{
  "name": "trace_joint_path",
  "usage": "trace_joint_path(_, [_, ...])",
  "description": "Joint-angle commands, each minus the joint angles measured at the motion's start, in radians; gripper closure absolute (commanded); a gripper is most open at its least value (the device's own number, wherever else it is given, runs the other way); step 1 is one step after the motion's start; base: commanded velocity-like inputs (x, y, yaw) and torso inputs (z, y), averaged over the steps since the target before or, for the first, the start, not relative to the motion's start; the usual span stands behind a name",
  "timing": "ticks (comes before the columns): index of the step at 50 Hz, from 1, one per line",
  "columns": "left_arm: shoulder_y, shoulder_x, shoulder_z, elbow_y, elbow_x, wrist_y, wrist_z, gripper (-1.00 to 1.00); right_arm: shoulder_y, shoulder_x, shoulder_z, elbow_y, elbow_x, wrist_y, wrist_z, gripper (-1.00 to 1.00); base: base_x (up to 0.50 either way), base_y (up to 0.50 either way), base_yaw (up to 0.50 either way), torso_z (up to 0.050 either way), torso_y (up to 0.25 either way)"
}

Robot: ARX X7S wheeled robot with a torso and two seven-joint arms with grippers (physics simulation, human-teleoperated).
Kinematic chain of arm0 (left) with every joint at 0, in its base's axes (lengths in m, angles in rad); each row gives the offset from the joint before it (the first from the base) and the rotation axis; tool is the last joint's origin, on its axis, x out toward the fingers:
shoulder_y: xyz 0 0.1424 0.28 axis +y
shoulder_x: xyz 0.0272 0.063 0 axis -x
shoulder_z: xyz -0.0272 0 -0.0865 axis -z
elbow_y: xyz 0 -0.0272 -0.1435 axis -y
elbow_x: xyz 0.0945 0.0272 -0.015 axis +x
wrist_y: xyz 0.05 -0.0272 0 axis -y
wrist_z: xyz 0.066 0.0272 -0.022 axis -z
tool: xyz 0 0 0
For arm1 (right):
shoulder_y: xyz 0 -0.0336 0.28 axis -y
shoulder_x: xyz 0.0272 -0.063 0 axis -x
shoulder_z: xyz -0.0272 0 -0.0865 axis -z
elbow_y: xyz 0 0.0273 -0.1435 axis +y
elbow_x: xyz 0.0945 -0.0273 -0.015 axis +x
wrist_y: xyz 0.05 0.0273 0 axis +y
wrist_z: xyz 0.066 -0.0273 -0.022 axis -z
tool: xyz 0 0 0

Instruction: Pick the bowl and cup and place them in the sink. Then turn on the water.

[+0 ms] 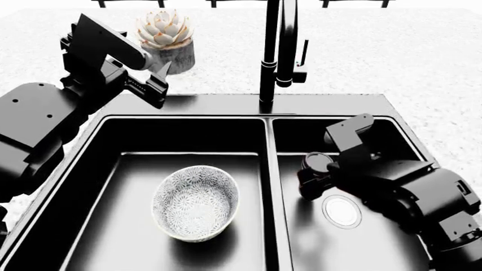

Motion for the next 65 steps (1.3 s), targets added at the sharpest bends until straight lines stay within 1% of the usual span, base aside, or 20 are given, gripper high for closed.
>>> trace_joint_path(1, [0.004, -0.001, -0.001, 0.000, -0.001, 0.002, 0.001, -1.00, -0.003, 0.000, -0.008, 0.000, -0.021, -0.009, -0.013, 1.00, 0.00, 0.00, 0.00, 0.000, 0.000])
trace_joint_path(28, [0.006, -0.001, -0.001, -0.004, -0.001, 0.003, 0.004, -1.00, -0.006, -0.004, -0.027, 0.015, -0.024, -0.013, -0.022, 1.00, 0.00, 0.00, 0.00, 0.000, 0.000])
trace_joint_path(29, [0.005, -0.001, -0.001, -0.002, -0.001, 0.002, 0.004, -1.00, -0.006, -0.004, -0.027, 0.015, -0.024, -0.012, -0.022, -1.00, 0.00, 0.00, 0.00, 0.000, 0.000])
trace_joint_path(47, [0.013, -0.002, -0.008, -0.006, -0.002, 0.018, 0.004, -1.00, -0.022, 0.011, -0.039, 0.003, -0.021, 0.004, -0.015, -1.00, 0.00, 0.00, 0.00, 0.000, 0.000])
trace_joint_path(55, [0.018, 0.003, -0.006, -0.010, 0.000, 0.025, 0.006, -1.00, -0.047, 0.038, -0.038, -0.027, -0.011, 0.026, -0.004, -1.00, 0.00, 0.00, 0.00, 0.000, 0.000])
trace_joint_path(65, [0.010, 0.009, -0.007, -0.020, 0.002, 0.028, 0.010, -1.00, -0.073, 0.094, -0.005, -0.109, 0.033, 0.086, 0.022, -1.00, 0.00, 0.00, 0.00, 0.000, 0.000])
